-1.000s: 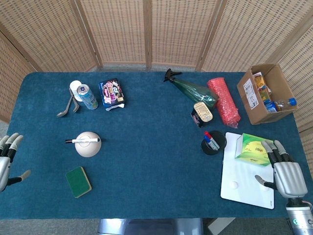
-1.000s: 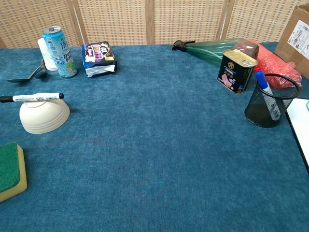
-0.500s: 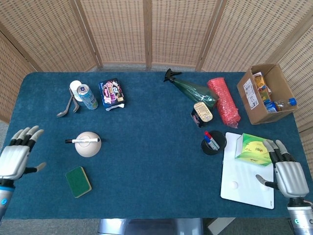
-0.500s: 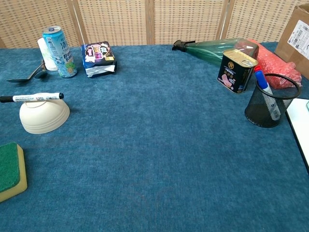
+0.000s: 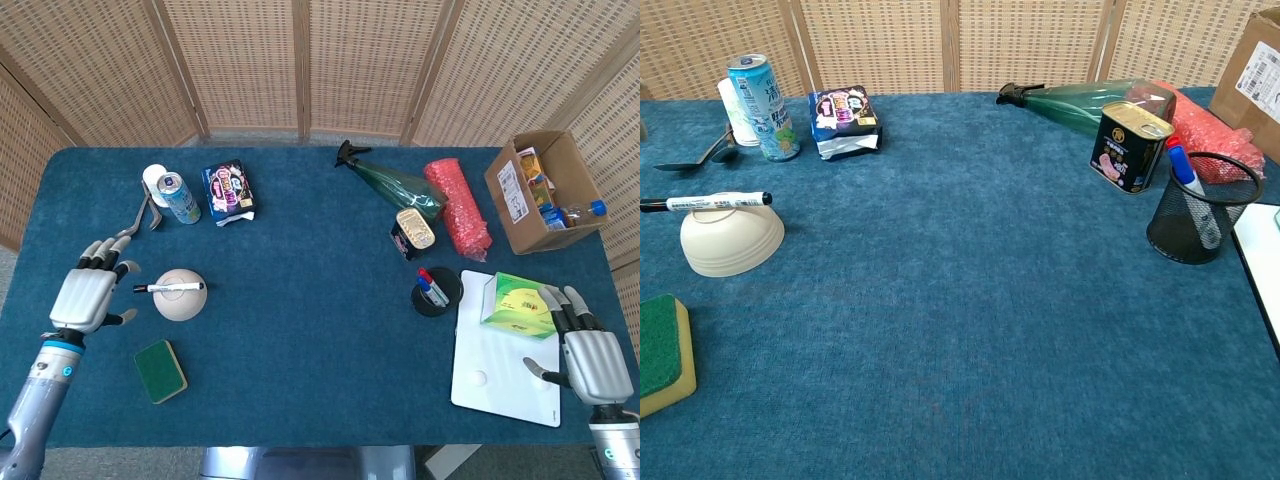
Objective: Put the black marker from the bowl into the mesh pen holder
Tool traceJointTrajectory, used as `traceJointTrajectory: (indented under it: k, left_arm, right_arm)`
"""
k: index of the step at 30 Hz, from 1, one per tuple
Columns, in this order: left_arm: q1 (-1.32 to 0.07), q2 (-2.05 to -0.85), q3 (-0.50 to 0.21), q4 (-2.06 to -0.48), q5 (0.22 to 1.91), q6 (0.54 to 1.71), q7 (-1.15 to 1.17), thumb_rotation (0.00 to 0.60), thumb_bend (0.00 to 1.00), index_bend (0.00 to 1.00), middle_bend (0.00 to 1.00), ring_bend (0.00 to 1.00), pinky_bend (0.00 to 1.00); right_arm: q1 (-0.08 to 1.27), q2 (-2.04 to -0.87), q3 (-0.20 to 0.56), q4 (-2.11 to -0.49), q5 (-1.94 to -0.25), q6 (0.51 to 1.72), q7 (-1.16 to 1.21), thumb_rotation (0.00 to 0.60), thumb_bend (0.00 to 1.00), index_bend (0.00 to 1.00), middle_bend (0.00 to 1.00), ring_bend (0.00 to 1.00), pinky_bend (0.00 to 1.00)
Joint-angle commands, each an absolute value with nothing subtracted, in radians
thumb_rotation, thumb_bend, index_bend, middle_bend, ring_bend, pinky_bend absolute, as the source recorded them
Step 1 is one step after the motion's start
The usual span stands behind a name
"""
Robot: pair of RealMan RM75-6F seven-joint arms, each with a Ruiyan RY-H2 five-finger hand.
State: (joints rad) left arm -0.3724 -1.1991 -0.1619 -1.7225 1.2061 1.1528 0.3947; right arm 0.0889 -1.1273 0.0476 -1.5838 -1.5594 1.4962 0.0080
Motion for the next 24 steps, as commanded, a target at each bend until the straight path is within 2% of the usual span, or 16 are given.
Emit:
traceJointTrajectory:
  k: [1,3,9,24]
  left_arm:
    - [-0.406,-1.231,-0.182,-1.723,1.145,1.134,0.441,0.600,0.14,0.34,0.00,0.00,0.01]
    - [-0.427,-1.252,-0.194,-1.712,1.103,1.127,0.476,0.600,0.14,0.34,0.00,0.00,0.01]
    - [-0.472,-1.289,-0.196,-1.710,1.033,1.120,0.555,0.600,0.24,0.34,0.00,0.00,0.02]
    - [-0.531,-1.370,-0.170,-1.668,0.952,1.138,0.648,0.600,0.27,0.41,0.00,0.00,0.02]
  right_arm:
    - [0.087,-1.124,0.049,-1.585,-1.559,1.499,0.016,0.600,0.00,0.00,0.00,0.00,0.31]
    - [0.087,-1.122,0.048,-1.584,-1.559,1.498,0.022,0.600,0.00,0.00,0.00,0.00,0.31]
    - [0.089,-1.121,0.047,-1.583,-1.560,1.496,0.026,0.600,0.00,0.00,0.00,0.00,0.31]
    - [0.089,-1.115,0.049,-1.582,-1.556,1.492,0.047,0.600,0.00,0.00,0.00,0.00,0.31]
